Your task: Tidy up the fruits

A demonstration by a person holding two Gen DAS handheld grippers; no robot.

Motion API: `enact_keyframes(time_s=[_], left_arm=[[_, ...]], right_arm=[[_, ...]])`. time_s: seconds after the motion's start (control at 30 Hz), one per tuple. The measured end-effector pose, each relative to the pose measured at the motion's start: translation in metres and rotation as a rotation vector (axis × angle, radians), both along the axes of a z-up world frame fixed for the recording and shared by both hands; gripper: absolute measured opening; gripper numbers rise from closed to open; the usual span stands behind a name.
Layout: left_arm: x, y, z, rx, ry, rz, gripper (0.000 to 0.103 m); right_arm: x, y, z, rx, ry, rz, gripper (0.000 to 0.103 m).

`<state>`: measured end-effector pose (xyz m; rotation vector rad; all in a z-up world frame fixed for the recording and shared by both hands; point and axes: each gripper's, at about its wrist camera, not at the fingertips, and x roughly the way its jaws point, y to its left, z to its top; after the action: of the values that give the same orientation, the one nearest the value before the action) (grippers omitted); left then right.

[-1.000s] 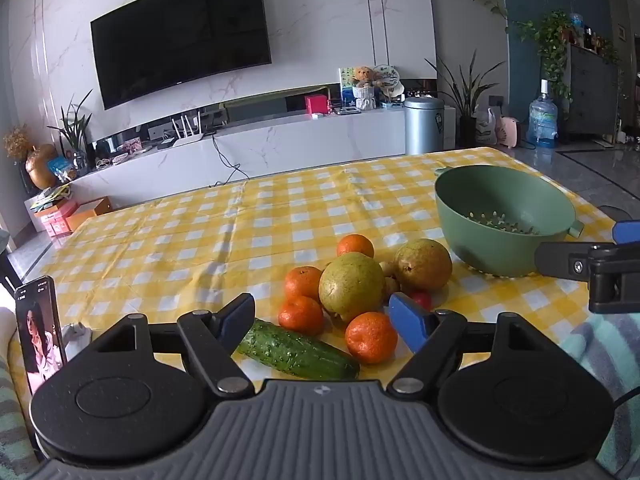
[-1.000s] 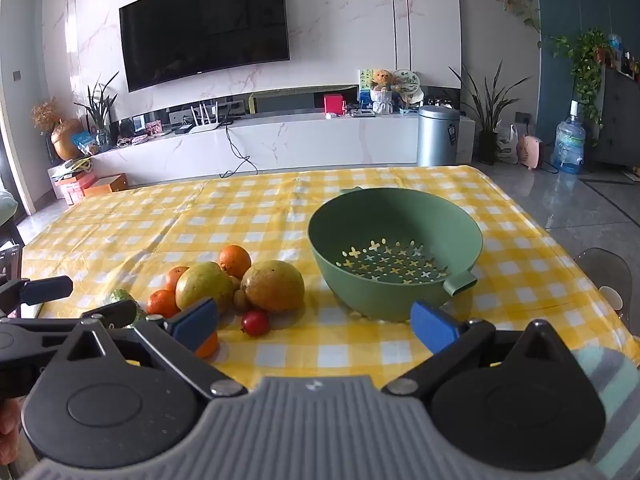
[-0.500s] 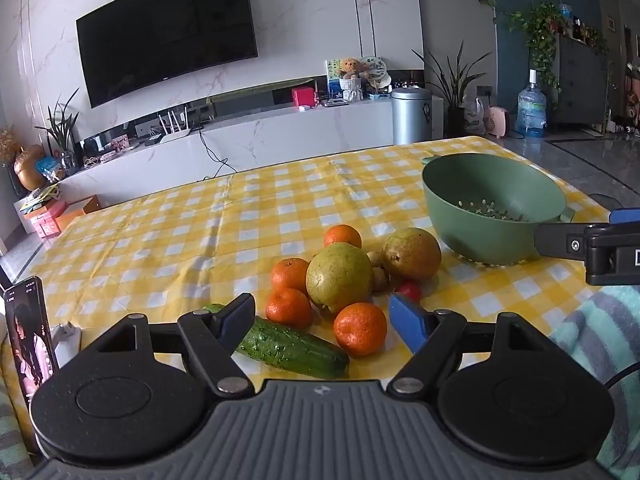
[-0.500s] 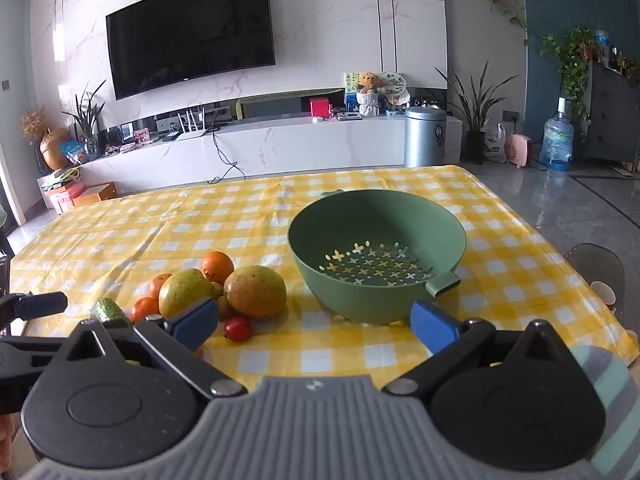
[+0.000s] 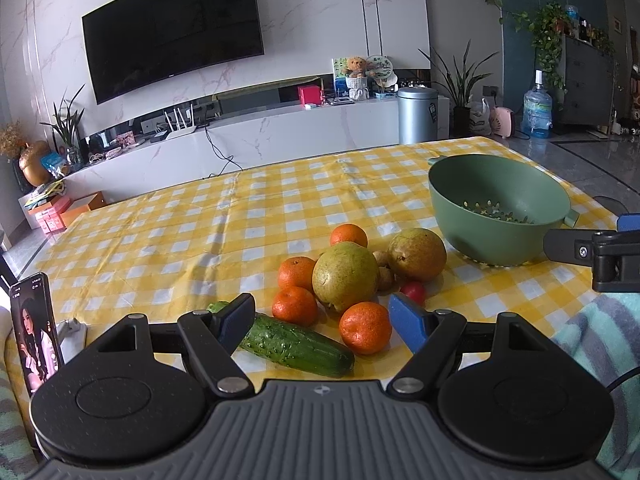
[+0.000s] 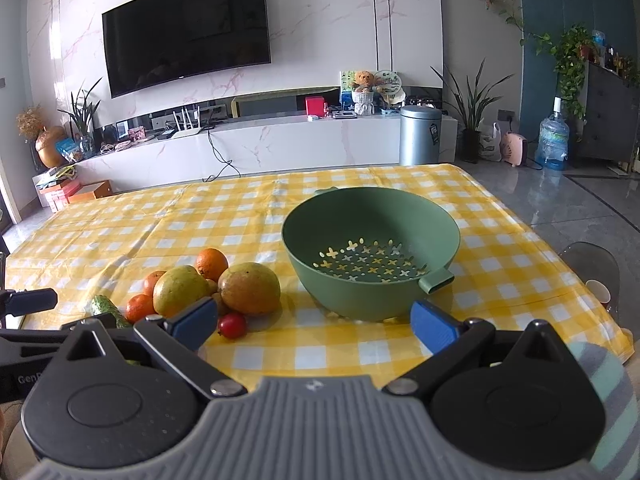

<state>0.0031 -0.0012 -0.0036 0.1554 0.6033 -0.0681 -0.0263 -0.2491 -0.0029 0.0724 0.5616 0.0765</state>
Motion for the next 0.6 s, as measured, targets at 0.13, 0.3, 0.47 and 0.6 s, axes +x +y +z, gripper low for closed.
enact_keyframes(time_s=[0.13,0.3,0.47,0.6], left_arm=[[0.0000,-0.0001,0.0002,0.000,0.001,0.001,0.089],[-0.0002,-0.0004,0.0000,0.002,-0.002,0.001,0.089],[-0.0012,-0.0007,0.0009,0.002,-0.003,0.003,0.090],[-0.0020,-0.0005,0.0017,0.001,-0.003,0.004,0.089]], right_arm=[[-0.0007,-0.0013,-0.0003,-0.002,0.008,-0.001,0.099],[-0.0002,-0.0012,-0.0008,-0.003,0.010,-0.003,0.099],[-0.0006,-0.0015,-0.0008,-0.007,0.007,-0.003,0.099],[-0.0011,-0.0021,-0.0008,-0.008,0.011,-0.005,0.099]])
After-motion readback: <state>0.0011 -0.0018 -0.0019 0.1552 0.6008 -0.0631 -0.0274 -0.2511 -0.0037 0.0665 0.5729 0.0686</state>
